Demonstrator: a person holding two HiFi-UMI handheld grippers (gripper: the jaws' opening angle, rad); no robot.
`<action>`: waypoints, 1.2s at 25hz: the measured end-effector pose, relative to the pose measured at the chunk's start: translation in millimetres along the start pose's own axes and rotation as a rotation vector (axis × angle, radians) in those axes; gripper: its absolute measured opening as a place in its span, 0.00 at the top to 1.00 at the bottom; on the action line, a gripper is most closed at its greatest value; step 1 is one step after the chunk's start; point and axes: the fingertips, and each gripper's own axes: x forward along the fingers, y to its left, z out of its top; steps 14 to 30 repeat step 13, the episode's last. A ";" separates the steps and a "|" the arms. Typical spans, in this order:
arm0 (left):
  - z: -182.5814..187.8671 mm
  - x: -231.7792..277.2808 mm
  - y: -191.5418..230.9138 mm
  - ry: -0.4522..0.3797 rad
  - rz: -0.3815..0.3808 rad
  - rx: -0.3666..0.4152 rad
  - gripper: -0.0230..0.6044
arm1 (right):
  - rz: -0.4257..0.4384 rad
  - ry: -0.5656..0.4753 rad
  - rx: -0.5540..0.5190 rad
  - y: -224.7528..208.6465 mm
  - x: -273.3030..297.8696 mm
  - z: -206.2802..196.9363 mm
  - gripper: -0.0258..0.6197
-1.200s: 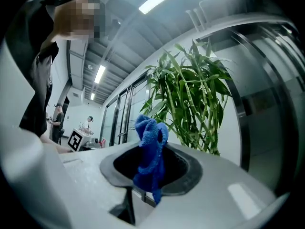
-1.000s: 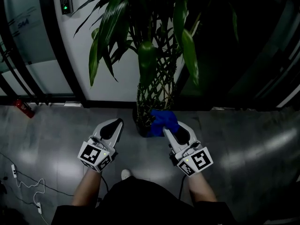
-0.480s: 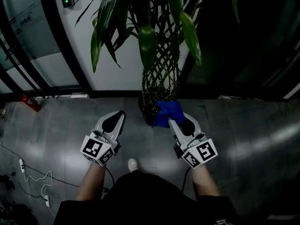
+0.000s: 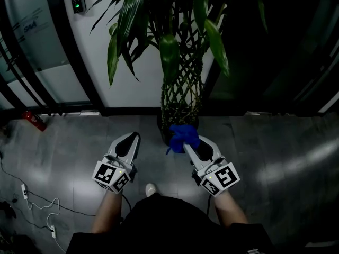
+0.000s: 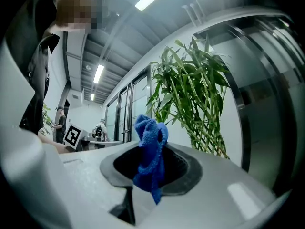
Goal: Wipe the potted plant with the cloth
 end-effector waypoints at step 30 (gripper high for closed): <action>11.5 -8.7 -7.5 -0.006 0.013 0.013 0.94 | -0.026 -0.021 -0.002 -3.9 -13.2 9.2 0.79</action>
